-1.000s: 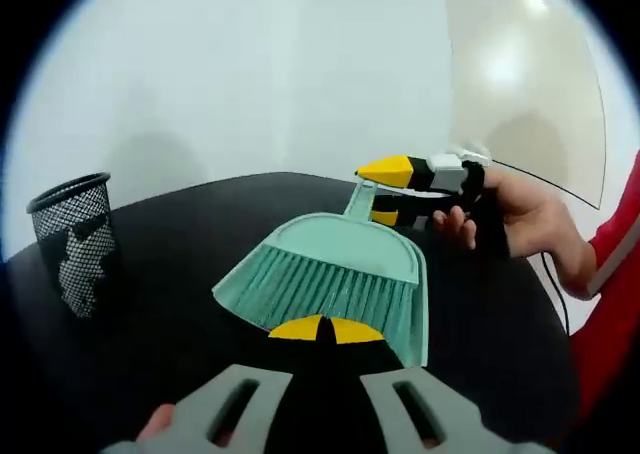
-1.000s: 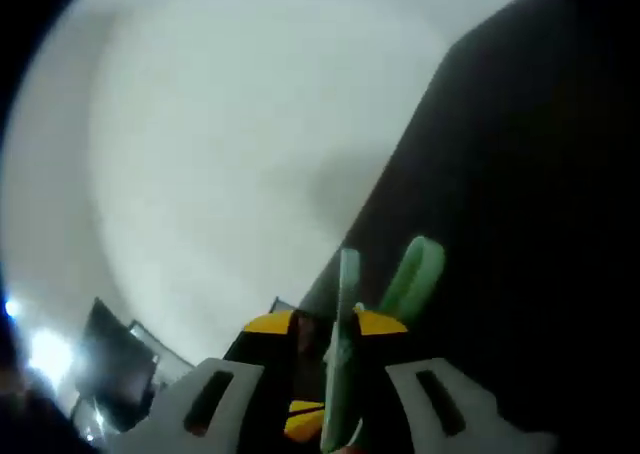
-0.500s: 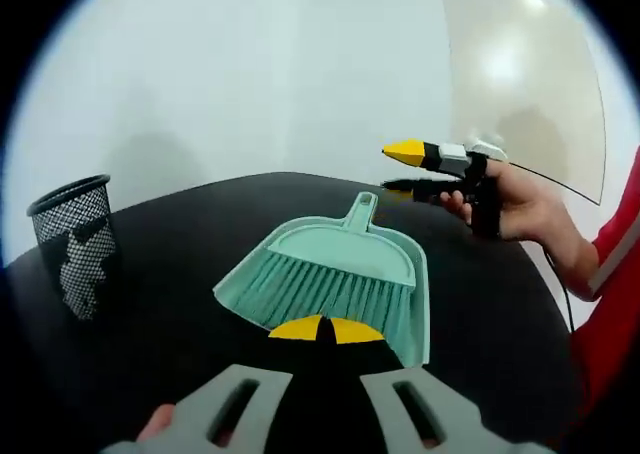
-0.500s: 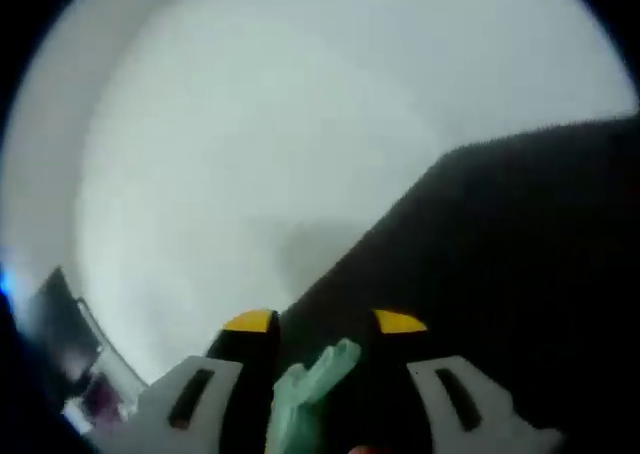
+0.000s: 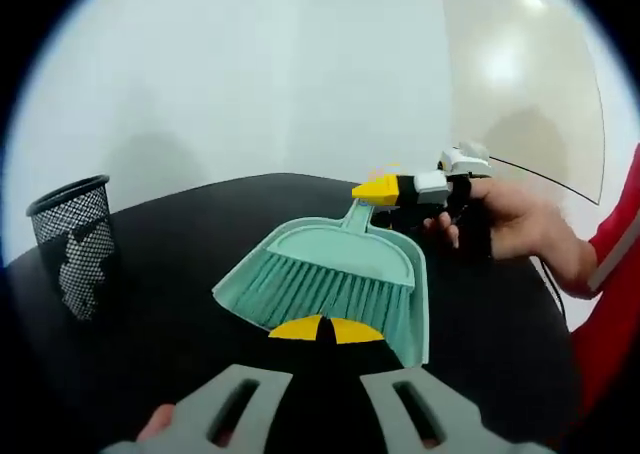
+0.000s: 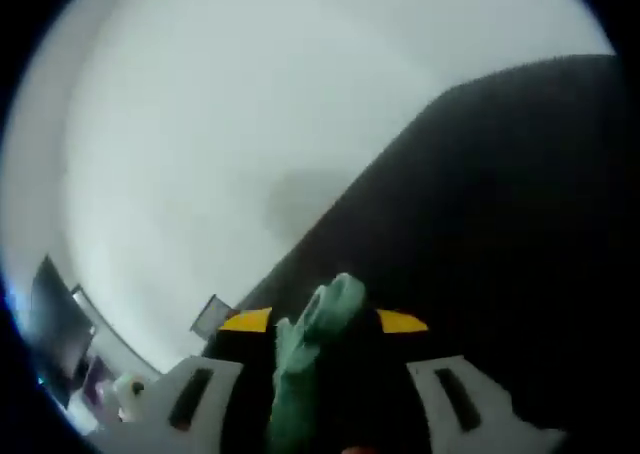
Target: Pick up the broom and sweep the trash on the tabletop into the dustpan.
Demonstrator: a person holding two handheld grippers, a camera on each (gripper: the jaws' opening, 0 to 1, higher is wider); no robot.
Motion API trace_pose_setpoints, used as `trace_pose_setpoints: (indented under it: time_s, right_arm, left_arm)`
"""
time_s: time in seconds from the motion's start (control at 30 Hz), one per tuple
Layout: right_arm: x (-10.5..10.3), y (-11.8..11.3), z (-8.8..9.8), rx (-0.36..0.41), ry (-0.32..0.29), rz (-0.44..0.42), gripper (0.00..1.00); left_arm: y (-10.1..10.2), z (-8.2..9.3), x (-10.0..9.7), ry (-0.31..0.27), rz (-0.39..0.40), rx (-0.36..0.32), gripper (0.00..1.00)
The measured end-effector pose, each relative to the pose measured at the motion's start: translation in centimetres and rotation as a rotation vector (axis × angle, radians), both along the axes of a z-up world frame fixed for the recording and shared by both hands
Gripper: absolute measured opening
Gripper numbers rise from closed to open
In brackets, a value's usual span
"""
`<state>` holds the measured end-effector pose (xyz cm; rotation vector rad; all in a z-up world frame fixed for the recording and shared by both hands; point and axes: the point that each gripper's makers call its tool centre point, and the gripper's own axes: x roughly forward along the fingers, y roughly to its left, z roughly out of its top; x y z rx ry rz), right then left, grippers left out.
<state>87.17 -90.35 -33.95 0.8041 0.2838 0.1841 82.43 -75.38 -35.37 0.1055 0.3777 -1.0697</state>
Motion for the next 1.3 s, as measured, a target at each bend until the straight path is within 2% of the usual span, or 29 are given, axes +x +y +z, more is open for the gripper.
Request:
trace_pose_setpoints:
  time_s: [0.07,0.13,0.17,0.4,0.73,0.8,0.97,1.0,1.07,1.13,1.2,1.3]
  right_arm:
    - [0.3,0.0,-0.1,0.040,-0.017,-0.009,0.28]
    - [0.3,0.5,0.7,0.123,-0.039,-0.003,0.21]
    - [0.3,0.4,0.4,0.111,-0.031,-0.005,0.20]
    - [0.3,0.3,0.9,0.205,-0.050,-0.001,0.16]
    - [0.4,-0.1,1.0,0.280,-0.045,0.001,0.14]
    - [0.4,0.0,0.9,0.288,-0.034,-0.005,0.14]
    - [0.7,0.0,0.7,0.253,-0.019,-0.024,0.18]
    - [0.7,-0.1,0.5,0.269,-0.011,-0.020,0.18]
    - [0.4,-0.9,0.9,0.380,-0.022,-0.051,0.18]
    - [0.3,-1.4,0.9,0.374,-0.031,-0.048,0.19]
    - [-0.1,-1.0,1.1,0.368,-0.034,-0.046,0.19]
    - [0.2,-1.0,0.8,0.369,-0.021,-0.049,0.15]
  left_arm:
    - [0.0,0.0,-0.3,0.002,-0.003,-0.002,0.00]
    - [-0.1,0.1,-0.7,0.002,-0.004,-0.004,0.00]
    - [-0.1,0.1,-0.7,0.001,-0.004,-0.002,0.00]
    - [0.0,-0.1,0.0,-0.003,-0.005,-0.001,0.00]
    - [-0.2,-0.2,1.4,-0.003,-0.016,-0.008,0.00]
    - [-0.4,-0.1,1.1,-0.009,-0.018,-0.006,0.00]
    - [-0.8,0.0,0.3,-0.018,-0.024,0.001,0.00]
    - [-0.8,0.0,0.2,-0.018,-0.024,0.001,0.00]
    - [-0.9,0.0,-0.1,-0.018,-0.025,0.000,0.00]
    - [-0.9,0.0,-0.1,-0.017,-0.025,-0.001,0.00]
    - [-0.9,0.0,0.2,-0.015,-0.024,-0.003,0.00]
    - [-0.8,0.0,0.6,-0.014,-0.024,-0.003,0.00]
